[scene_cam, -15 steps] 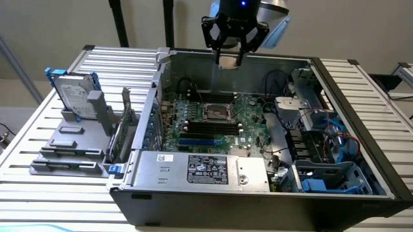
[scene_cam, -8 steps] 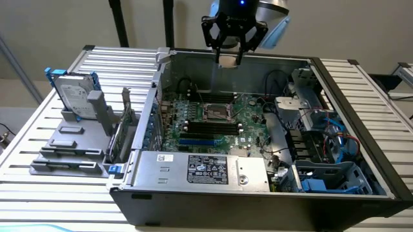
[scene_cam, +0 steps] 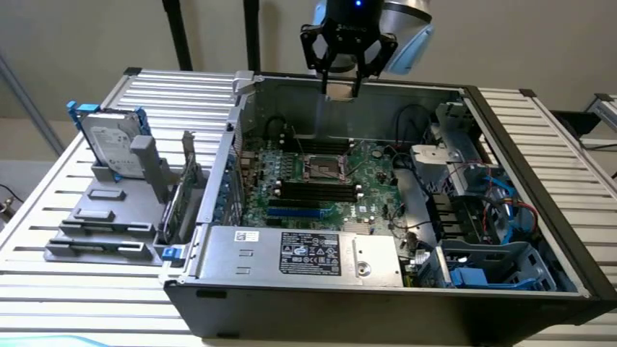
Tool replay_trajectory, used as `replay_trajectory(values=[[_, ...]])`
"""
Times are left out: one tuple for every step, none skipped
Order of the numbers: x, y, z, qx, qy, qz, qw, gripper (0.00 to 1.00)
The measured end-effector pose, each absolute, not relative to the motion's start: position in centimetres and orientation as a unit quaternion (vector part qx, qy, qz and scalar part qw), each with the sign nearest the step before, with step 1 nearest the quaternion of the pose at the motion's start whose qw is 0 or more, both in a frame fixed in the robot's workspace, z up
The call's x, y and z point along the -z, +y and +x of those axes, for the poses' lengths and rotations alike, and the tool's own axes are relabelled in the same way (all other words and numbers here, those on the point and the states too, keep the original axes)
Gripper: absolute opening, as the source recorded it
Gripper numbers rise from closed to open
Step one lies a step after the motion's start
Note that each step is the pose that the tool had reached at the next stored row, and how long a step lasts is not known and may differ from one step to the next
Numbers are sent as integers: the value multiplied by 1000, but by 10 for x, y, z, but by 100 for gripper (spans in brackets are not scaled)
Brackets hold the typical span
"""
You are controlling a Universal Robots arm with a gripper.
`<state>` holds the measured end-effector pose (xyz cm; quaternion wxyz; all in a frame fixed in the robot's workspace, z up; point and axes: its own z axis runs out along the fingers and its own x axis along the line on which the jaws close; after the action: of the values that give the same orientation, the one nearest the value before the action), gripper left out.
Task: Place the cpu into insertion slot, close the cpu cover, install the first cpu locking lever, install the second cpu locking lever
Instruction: 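Place the cpu into insertion slot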
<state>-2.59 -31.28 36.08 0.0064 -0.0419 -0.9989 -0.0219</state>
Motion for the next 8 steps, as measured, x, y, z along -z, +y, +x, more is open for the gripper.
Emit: replay_trajectory(values=[[-360, -313, -26, 22, -998, -51, 6, 55], [-360, -313, -26, 22, -998, -60, 6, 55], [-359, -313, -26, 22, -997, -69, 6, 55], [-359, -313, -26, 22, -997, -78, 6, 55], [-358, -313, -26, 22, -996, -87, 5, 55], [-358, -313, -26, 22, -995, -96, 5, 55], [-357, -313, -26, 22, -994, -105, 5, 55], [-357, -313, -26, 22, -993, -114, 5, 55]])
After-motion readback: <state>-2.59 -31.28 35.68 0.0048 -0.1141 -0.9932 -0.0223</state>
